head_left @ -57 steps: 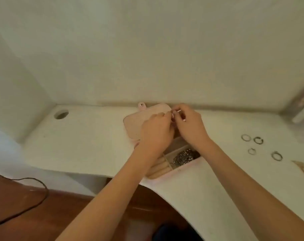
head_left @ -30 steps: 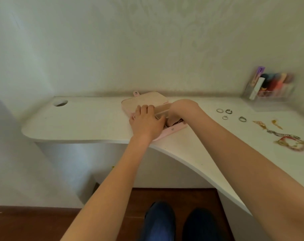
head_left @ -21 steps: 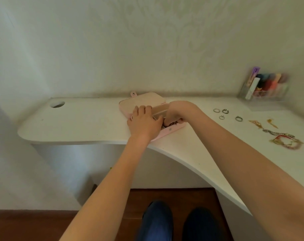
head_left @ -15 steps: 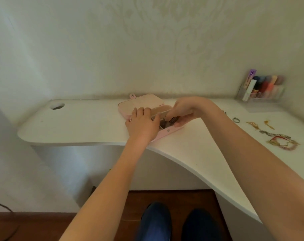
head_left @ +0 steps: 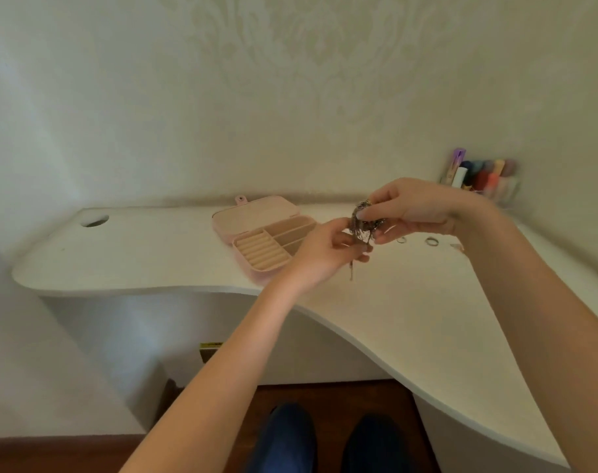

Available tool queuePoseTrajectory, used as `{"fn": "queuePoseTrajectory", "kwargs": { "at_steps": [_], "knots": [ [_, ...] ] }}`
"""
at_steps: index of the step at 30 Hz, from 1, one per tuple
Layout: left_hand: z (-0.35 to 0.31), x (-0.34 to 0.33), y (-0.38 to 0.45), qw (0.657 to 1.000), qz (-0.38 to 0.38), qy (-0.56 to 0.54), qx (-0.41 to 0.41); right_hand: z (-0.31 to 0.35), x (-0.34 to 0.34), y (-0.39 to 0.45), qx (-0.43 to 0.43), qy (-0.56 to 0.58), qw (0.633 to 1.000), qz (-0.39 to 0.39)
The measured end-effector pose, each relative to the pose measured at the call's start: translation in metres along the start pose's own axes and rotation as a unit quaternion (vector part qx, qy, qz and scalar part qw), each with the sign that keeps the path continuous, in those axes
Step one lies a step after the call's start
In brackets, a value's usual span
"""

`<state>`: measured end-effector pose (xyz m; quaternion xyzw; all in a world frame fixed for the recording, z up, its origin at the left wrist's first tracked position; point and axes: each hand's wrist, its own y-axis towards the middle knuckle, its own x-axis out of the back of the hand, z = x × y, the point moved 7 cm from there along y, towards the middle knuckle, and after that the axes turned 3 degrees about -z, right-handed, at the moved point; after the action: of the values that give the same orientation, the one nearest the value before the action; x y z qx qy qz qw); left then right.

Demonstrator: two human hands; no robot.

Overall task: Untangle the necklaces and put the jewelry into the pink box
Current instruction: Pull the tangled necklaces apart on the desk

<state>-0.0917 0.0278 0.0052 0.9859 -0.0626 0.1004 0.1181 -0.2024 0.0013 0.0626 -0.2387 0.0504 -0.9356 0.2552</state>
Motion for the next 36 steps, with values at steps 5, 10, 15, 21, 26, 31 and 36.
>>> {"fn": "queuePoseTrajectory", "kwargs": {
  "at_steps": [5, 10, 15, 21, 26, 31, 36],
  "knots": [
    [0.010, -0.021, -0.002, 1.000, -0.014, -0.019, 0.015, -0.052, 0.008, -0.017, -0.039, -0.021, 0.999, 0.007],
    [0.026, -0.029, -0.001, 0.999, -0.034, 0.017, 0.018, -0.091, 0.006, -0.021, -0.030, 0.001, 0.999, -0.025],
    [0.035, -0.019, 0.006, 0.993, -0.114, 0.038, 0.007, -0.108, 0.020, -0.016, 0.028, -0.015, 0.994, -0.104],
    [0.033, -0.014, 0.005, 0.986, -0.145, 0.078, -0.015, -0.119, 0.026, -0.020, 0.063, 0.088, 0.978, -0.181],
    [0.026, -0.019, 0.002, 0.963, -0.137, 0.225, -0.058, -0.109, 0.026, -0.019, 0.118, -0.090, 0.954, -0.260],
    [0.015, -0.048, -0.007, 0.917, -0.049, 0.363, -0.159, -0.108, 0.022, -0.022, 0.143, -0.171, 0.936, -0.272],
    [0.016, -0.045, -0.010, 0.922, -0.045, 0.358, -0.138, -0.112, 0.015, -0.017, 0.150, -0.184, 0.944, -0.229]
  ]
}}
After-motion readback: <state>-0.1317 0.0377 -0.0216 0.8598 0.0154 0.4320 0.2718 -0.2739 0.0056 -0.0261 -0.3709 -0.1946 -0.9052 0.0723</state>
